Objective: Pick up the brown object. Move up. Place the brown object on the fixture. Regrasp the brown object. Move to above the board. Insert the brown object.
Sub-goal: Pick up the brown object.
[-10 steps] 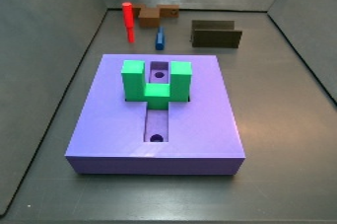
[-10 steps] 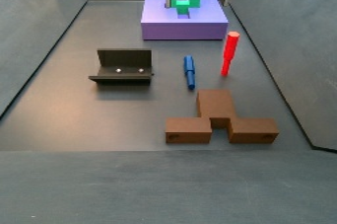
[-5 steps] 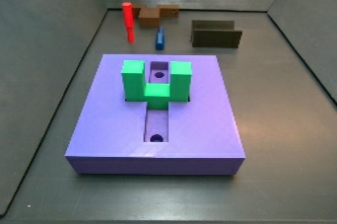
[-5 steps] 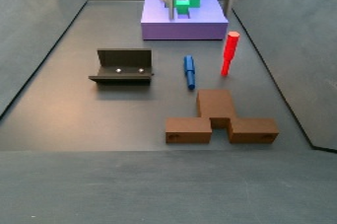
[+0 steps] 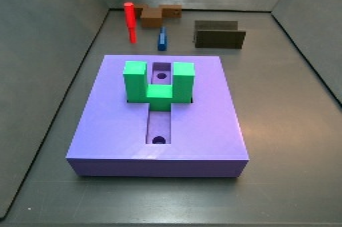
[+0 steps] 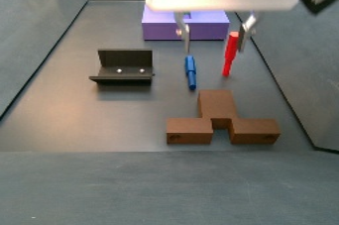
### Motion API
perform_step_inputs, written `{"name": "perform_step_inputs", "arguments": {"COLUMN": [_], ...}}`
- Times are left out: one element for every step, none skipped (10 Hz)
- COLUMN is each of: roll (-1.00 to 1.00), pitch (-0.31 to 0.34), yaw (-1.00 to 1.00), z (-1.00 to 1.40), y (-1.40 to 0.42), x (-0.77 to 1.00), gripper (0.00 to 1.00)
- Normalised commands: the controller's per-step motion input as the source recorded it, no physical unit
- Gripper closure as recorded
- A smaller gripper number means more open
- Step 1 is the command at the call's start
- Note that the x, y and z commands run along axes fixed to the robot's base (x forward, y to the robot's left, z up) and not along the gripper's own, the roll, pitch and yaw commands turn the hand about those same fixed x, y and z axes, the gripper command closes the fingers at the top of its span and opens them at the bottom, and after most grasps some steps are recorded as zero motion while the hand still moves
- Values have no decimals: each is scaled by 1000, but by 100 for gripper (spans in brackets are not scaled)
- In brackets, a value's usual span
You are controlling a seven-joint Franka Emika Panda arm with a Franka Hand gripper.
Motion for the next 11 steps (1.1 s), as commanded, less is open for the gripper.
{"name": "perform_step_inputs", "arguments": {"roll": [-46,-133,-164,-209,-239,-239,-240,-259,-216,-176,-153], "pitch": [-4,-37,-51,-87,-103,-100,-99,-104,-47,-27,-24], "yaw": [-123,-63,-43,-3,0,0,0,0,0,0,0], "z": [-1000,-926,-857,-749,-669,-666,-651,-623,-460,-417,-400], "y": [354,257,203,94,31,26,0,43,74,66,37], "x": [-171,-71,-17,-26,0,0,-20,-9,0,0,0], "gripper": [0,0,0,0,0,0,0,0,0,0,0]}}
